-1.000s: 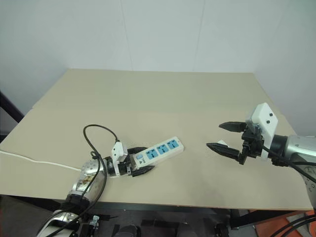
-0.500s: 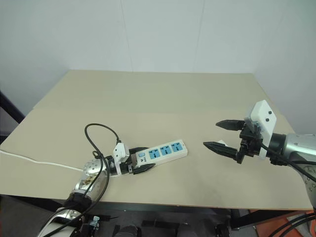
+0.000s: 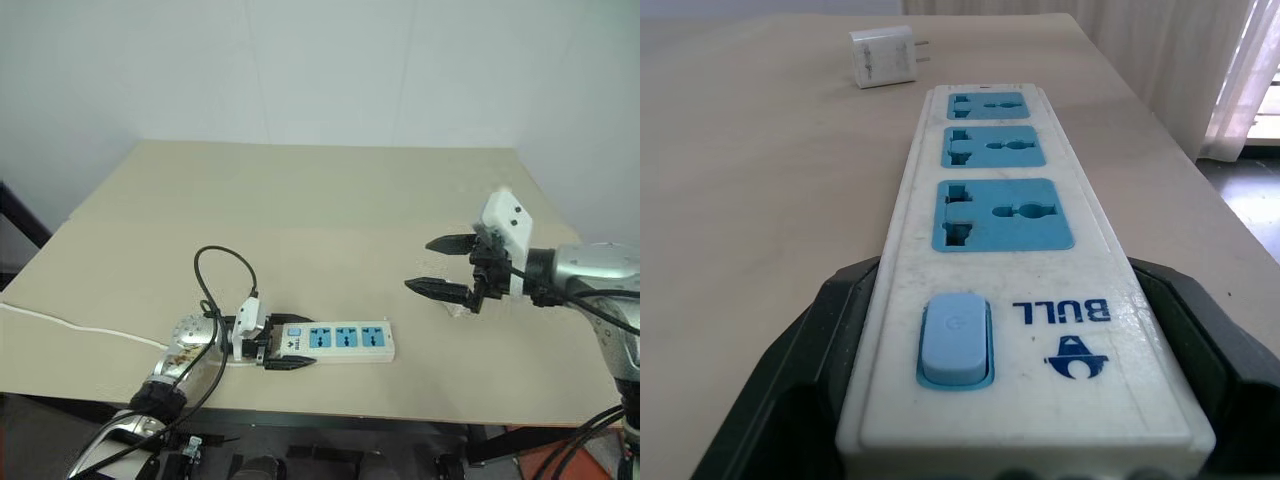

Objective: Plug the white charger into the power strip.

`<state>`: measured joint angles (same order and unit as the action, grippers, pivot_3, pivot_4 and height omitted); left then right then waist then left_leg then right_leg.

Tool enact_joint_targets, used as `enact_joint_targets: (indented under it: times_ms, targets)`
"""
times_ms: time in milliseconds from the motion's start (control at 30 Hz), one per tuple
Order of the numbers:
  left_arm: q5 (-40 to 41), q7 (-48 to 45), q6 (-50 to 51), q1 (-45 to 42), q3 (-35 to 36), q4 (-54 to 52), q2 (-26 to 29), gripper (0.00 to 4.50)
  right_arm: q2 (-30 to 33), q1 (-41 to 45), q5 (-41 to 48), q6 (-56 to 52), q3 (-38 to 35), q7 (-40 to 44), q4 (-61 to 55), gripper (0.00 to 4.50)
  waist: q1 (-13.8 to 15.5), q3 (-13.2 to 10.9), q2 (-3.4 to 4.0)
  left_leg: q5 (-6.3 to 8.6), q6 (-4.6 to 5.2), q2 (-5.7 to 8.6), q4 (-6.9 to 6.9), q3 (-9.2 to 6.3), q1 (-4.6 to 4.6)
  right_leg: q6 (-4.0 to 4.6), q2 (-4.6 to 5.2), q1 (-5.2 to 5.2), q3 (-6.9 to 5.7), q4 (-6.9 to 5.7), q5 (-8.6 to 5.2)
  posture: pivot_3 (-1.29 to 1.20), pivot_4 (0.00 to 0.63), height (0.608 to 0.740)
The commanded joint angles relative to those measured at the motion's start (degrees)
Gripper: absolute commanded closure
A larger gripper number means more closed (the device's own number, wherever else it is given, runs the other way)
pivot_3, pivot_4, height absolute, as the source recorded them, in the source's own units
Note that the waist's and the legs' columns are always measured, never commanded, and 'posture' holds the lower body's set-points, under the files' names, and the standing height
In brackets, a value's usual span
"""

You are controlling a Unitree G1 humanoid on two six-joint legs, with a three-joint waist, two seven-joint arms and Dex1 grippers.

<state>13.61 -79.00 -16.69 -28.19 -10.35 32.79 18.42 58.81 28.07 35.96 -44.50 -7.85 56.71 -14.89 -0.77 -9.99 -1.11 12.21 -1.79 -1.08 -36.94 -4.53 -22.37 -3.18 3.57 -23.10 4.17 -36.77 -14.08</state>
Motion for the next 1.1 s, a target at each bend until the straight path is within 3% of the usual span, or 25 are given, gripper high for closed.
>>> enact_joint_targets:
  times_ms: [33, 233, 333, 467, 700, 1100]
  targets:
    - [-1.18, 0.37, -1.36, -0.20, -0.96, 1.57, -1.35, 1.17, -1.54, 14.80, -0.65, -21.44, 6.31, -9.26, 3.32, 0.00, -0.33, 0.00, 0.04, 0.00, 0.00, 0.01, -0.01, 0.03, 0.02, -0.02, 0.01, -0.01, 0.03, -0.01, 0.01, 0.00, 0.150, 0.740]
    - [-1.39, 0.05, -1.13, -0.45, -1.46, 1.86, -2.73, 1.17, -6.60, 38.25, -7.87, -41.90, 23.45, -14.88, 19.80, 0.00, -0.09, 0.03, 0.17, 0.00, 0.00, -0.02, 0.10, -0.04, -0.05, 0.46, -0.01, -0.15, -0.05, -0.04, 0.19, 0.00, 0.150, 0.740]
    - [-1.51, -0.14, -1.11, -0.38, -1.52, 1.88, -2.90, 1.17, -7.72, 43.37, -13.00, -39.71, 34.56, -12.50, 29.60, 0.00, 0.23, 0.04, 0.17, 0.00, 0.00, 0.01, 0.07, -0.06, -0.17, 0.45, 0.04, -0.19, -0.11, 0.02, 0.19, 0.00, 0.150, 0.740]
    - [-1.09, -0.87, 0.05, -0.33, -1.71, 1.25, -3.04, 1.17, -10.45, 46.19, -19.67, -33.05, 42.67, -9.67, 41.92, 0.00, 0.03, 0.04, 0.18, 0.00, 0.01, 0.12, 0.01, -0.05, -0.28, 0.40, 0.14, -0.27, -0.11, 0.00, 0.20, 0.00, 0.150, 0.740]
    - [-0.78, -4.13, 2.61, -0.19, -2.93, -0.96, -2.27, 1.17, -14.37, 47.45, -27.42, -24.83, 45.67, -4.62, 53.17, 0.00, -0.54, 0.05, 0.31, 0.00, 0.01, 0.13, 0.01, -0.03, -0.42, 0.39, 0.15, -0.53, -0.08, -0.21, 0.20, 0.00, 0.150, 0.740]
    - [-1.06, -4.64, 3.67, 0.36, -3.32, -2.43, -1.64, 1.17, -15.46, 44.93, -35.43, -19.29, 49.19, 7.01, 57.07, 0.00, -0.76, 0.07, 0.34, -0.01, 0.01, 0.16, -0.08, -0.03, -0.81, 0.40, 0.15, -1.01, -0.06, -0.37, 0.21, 0.00, 0.150, 0.740]
